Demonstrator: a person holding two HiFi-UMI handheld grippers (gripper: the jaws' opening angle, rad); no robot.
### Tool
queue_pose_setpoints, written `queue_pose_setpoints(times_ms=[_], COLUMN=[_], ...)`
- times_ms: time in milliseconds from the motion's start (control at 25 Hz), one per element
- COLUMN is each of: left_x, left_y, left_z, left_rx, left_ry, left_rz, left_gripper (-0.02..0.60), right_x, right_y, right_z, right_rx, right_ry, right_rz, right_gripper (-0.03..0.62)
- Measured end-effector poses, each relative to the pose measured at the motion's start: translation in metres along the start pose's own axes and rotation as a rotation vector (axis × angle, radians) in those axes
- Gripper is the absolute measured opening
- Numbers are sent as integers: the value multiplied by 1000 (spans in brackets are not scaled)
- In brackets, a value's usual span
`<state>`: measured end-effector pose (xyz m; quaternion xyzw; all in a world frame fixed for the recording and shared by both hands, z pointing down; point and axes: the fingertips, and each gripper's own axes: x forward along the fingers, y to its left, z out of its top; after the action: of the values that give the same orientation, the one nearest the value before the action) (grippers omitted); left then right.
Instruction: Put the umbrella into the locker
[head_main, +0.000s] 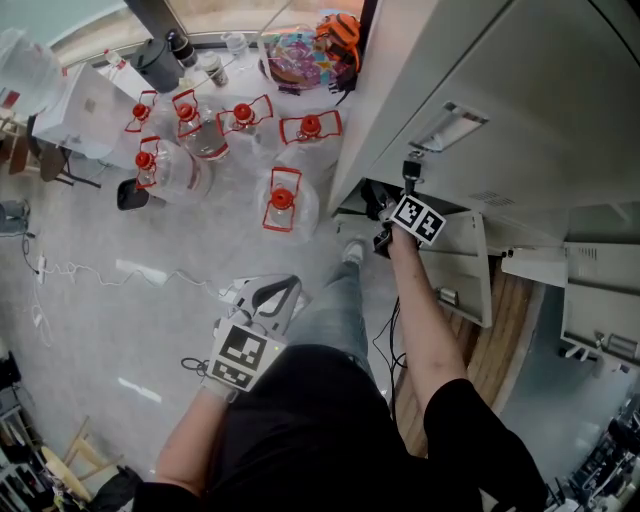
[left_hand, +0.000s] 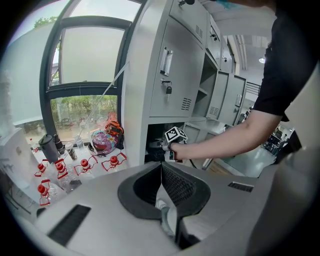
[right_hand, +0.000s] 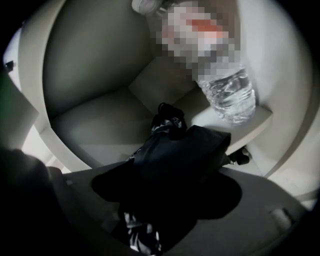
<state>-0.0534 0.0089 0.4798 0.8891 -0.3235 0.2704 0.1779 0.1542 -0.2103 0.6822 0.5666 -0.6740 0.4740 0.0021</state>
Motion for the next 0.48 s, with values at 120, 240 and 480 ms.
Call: queue_pose_setpoints(times_ms=[120, 240, 480], left_x=[-1, -2, -2], left_y=[0, 1, 1], left_z=[0, -1, 0], left_rx=[-1, -4, -3], left_ry=[-1, -2, -7], left_rz=[-1, -1, -1], left_gripper=[12, 12, 12], right_x=[-6, -16, -34], right_y=[-2, -3, 2], right_z=[-4, -10, -25], right_rx=[26, 36, -6], right_ry=[-10, -23, -34], right_rz=[0, 2, 11], right_gripper=[399, 399, 394])
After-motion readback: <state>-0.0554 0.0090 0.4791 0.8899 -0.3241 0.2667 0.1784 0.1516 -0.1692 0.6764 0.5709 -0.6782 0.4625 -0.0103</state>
